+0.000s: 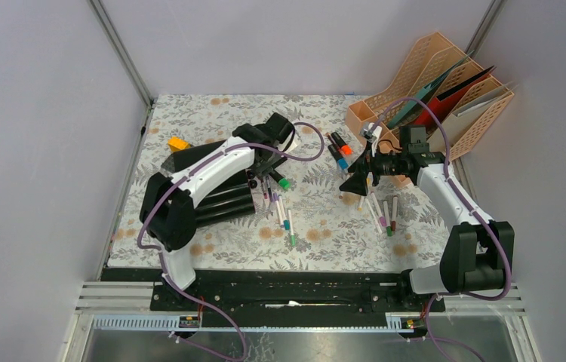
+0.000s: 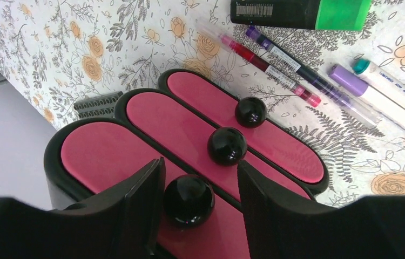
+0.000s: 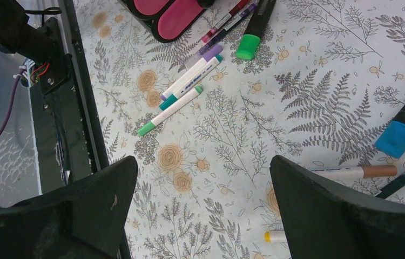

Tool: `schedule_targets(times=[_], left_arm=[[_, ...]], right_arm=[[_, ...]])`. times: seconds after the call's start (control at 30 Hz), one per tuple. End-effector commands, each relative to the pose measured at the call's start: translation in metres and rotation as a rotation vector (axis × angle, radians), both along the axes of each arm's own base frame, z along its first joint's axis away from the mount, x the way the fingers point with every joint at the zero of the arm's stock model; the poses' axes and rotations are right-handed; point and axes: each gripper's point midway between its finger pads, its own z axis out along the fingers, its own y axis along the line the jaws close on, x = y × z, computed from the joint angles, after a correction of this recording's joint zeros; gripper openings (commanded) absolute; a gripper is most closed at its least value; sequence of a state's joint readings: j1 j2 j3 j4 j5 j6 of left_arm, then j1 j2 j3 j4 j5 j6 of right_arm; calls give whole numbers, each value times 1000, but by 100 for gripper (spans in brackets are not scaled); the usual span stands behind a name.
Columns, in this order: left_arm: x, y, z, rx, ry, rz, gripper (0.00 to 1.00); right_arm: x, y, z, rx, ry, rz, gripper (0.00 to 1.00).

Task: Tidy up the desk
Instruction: Open the drawer in the storage box.

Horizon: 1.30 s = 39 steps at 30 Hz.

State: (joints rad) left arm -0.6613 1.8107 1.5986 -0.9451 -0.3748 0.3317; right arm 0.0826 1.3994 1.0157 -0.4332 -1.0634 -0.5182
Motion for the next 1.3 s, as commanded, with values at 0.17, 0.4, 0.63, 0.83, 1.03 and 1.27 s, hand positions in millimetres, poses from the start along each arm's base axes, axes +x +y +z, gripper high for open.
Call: schedule_targets(times=[0.17, 0.4, 0.63, 0.83, 1.03, 1.27], left_arm=[[4, 19, 3, 95, 30, -10, 46], [-5, 20, 16, 108, 52, -51, 51], [-18, 42, 9, 215, 74, -90, 52], [-10, 40, 15, 242, 33, -84, 51], [-7, 26, 17, 241, 21, -114, 13], [2, -6, 31, 186, -23, -169, 7]], right_arm=[[-1, -2, 16, 12, -59, 4, 100], [-1, -3, 17, 16, -59, 4, 100], [-1, -2, 17, 22, -50, 5, 100], [-1, -2, 17, 21, -50, 3, 100], [0, -4, 16, 15, -51, -3, 100], [2, -6, 16, 8, -60, -11, 100]])
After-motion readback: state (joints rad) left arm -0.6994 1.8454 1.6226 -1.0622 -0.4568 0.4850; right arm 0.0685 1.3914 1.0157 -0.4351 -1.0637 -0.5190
